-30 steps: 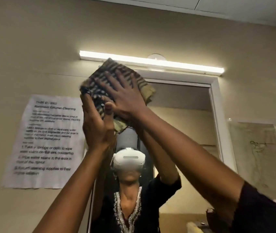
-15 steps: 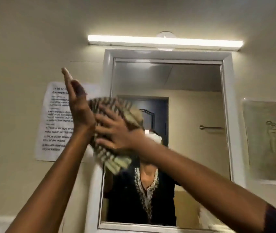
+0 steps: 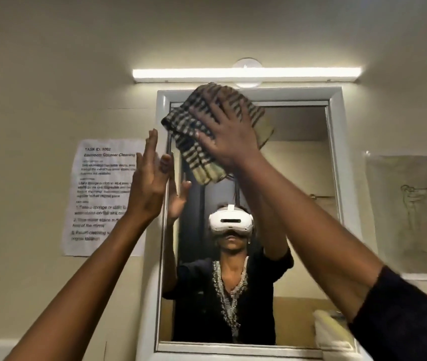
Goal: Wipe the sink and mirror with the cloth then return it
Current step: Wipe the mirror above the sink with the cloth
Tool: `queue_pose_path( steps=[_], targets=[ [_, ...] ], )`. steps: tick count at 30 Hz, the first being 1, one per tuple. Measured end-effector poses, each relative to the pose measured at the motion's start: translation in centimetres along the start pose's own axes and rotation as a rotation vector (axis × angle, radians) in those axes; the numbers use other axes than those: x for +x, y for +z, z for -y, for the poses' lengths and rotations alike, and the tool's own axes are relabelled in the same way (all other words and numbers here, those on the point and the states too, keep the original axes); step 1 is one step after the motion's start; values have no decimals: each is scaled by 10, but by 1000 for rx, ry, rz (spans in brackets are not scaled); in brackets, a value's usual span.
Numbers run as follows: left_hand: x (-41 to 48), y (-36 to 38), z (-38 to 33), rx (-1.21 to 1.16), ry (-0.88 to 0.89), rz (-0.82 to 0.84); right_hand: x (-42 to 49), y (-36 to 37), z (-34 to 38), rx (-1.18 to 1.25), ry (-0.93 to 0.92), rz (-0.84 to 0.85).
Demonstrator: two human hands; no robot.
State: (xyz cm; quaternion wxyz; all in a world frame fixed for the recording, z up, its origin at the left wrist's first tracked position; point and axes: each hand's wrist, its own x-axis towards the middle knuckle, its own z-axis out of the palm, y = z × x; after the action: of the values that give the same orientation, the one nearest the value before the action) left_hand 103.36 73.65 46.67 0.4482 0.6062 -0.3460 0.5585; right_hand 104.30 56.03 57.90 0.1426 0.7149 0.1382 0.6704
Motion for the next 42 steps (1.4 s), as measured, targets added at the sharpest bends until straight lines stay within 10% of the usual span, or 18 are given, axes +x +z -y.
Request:
queue_pose_path(
  steps=[8,15,19,25,29,35,42],
  targets=[
    [-2,14,-8,199,197,104,-166,7,44,192,-388,198],
    [-14,13,35,472,321,113,-54,-26,-98,25,198,-3],
    [-14,15,37,618,419,119,-71,-19,-65,20,302,-18],
    [-26,12,20,538,625,276,-219,3,86,108,-101,136],
    [-24,10,25,563,652,391,-222,2,57,179,-164,134],
    [-25,11,29,493,608,369,-139,-32,-92,53,377,23],
    [-27,12,28,427,558,364,-167,-35,-93,-68,341,69]
  ],
)
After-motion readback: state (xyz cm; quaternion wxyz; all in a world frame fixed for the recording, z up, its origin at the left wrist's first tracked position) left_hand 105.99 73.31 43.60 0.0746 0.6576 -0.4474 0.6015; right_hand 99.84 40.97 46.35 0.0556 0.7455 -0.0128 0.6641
